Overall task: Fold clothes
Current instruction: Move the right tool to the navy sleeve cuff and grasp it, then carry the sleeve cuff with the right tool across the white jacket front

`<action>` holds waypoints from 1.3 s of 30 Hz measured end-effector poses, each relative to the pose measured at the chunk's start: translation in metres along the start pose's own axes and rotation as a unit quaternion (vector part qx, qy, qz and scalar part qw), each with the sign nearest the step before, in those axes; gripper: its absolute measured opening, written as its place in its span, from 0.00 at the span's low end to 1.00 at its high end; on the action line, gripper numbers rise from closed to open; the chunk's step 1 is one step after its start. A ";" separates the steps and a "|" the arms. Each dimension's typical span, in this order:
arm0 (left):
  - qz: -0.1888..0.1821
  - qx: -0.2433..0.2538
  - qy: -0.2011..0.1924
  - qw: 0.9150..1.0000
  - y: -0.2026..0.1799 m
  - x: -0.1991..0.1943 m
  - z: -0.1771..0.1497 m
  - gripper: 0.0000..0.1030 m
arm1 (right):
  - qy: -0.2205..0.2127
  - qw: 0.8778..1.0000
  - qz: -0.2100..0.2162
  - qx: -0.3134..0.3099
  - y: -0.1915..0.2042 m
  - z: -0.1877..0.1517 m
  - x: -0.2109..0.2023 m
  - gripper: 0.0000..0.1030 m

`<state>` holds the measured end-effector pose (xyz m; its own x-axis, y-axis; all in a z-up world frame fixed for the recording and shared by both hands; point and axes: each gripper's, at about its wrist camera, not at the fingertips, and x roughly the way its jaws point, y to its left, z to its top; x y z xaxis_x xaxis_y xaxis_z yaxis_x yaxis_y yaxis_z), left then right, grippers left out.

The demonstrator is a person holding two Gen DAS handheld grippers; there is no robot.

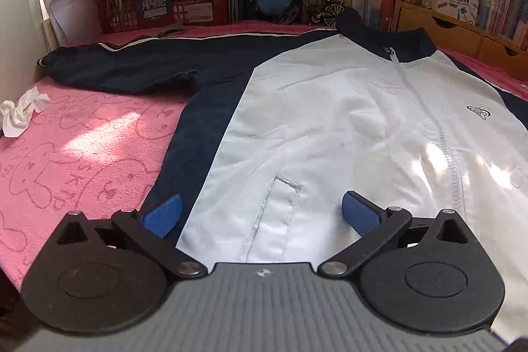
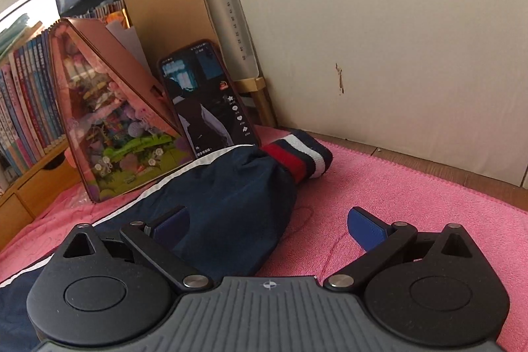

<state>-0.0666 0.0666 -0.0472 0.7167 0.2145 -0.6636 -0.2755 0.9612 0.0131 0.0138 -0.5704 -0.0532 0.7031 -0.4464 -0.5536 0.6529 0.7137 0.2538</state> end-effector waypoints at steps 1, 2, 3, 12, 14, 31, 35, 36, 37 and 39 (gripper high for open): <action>-0.003 0.002 -0.004 1.000 0.001 0.000 0.000 1.00 | 0.007 1.000 -0.003 -0.003 0.002 0.001 0.005 1.00; -0.004 0.004 -0.010 1.000 0.001 0.001 -0.001 1.00 | 0.015 1.000 -0.006 -0.006 0.003 0.002 0.011 1.00; -0.005 0.005 -0.015 1.000 0.001 0.001 -0.002 1.00 | 0.023 1.000 -0.007 -0.007 0.005 0.004 0.017 1.00; -0.009 0.008 -0.036 0.999 0.001 0.005 -0.003 1.00 | 0.038 0.997 -0.020 -0.061 0.024 0.005 0.037 0.93; -0.009 0.008 -0.037 0.999 0.001 0.005 -0.003 1.00 | 0.037 0.997 -0.013 -0.071 0.026 0.005 0.037 0.86; -0.010 0.007 -0.044 0.999 0.002 0.005 -0.005 1.00 | -0.051 0.977 0.183 -0.100 0.145 0.001 -0.087 0.10; -0.010 0.006 -0.045 0.999 0.002 0.004 -0.005 1.00 | -0.026 0.922 0.313 -0.228 0.248 -0.053 -0.138 0.10; -0.010 0.006 -0.045 0.999 0.002 0.004 -0.006 1.00 | -0.012 0.902 0.341 -0.263 0.273 -0.071 -0.148 0.10; -0.010 0.005 -0.045 0.999 0.002 0.004 -0.006 1.00 | 0.002 0.881 0.368 -0.297 0.297 -0.088 -0.158 0.11; -0.010 0.005 -0.046 0.999 0.002 0.004 -0.006 1.00 | 0.031 0.843 0.399 -0.360 0.339 -0.125 -0.173 0.15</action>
<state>-0.0677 0.0685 -0.0541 0.7776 0.2092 -0.5929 -0.2537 0.9672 0.0086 0.0778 -0.1839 0.0289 0.8070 0.3437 -0.4802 -0.3768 0.9258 0.0295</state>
